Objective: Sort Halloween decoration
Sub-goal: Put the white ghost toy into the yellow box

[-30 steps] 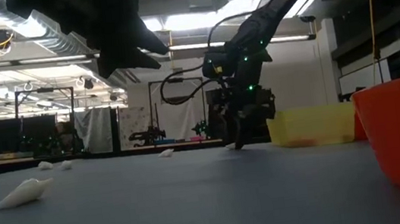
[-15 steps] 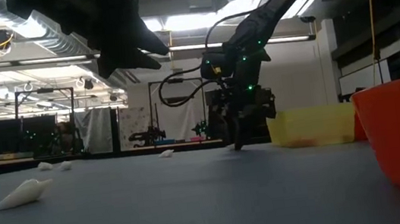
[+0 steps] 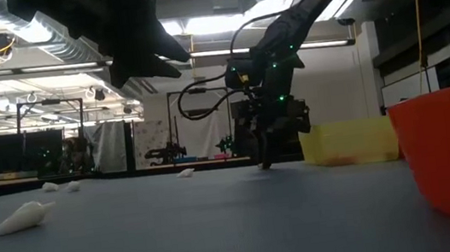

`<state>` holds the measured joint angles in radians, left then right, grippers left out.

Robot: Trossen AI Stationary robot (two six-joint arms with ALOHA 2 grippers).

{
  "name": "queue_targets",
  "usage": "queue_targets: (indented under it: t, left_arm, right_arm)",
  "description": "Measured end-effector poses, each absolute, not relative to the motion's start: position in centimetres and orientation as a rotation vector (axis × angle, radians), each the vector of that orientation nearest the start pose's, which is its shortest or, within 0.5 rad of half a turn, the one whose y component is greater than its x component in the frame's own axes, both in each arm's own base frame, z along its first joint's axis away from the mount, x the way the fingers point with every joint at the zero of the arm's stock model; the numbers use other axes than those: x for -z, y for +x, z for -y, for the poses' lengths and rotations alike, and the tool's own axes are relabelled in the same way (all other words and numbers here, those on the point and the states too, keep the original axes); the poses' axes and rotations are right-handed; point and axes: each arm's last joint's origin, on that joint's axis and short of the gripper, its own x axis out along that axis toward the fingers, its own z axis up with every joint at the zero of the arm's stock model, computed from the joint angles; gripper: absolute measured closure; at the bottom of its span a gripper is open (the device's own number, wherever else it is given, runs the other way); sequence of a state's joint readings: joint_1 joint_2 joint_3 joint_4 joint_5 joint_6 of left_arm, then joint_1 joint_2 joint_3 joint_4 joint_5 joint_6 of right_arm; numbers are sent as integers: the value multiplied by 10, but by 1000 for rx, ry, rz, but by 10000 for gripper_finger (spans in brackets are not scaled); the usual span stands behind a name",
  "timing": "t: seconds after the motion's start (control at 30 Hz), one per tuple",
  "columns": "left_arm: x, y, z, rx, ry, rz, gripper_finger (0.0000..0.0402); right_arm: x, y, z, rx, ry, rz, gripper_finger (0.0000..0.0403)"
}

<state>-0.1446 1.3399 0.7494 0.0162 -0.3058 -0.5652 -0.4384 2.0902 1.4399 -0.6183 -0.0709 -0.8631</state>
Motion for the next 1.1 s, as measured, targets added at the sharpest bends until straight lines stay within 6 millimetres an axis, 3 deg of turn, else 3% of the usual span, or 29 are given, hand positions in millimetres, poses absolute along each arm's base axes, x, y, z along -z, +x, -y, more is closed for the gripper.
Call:
queue_targets:
  t: [0.23,0.5,0.93,1.1]
  left_arm:
    - [-222,275,31,-309,-421,-498,234]
    - [-222,275,31,-309,-421,-498,234]
    - [-222,275,31,-281,-314,-514,234]
    - [-222,275,31,-275,-292,-517,234]
  right_arm:
    - [-166,370,156,-208,-487,-1270,347]
    - [-205,369,111,-186,-539,-1262,346]
    - [-248,334,-13,-275,-247,-1400,345]
    - [-248,318,-64,-323,-164,-1498,345]
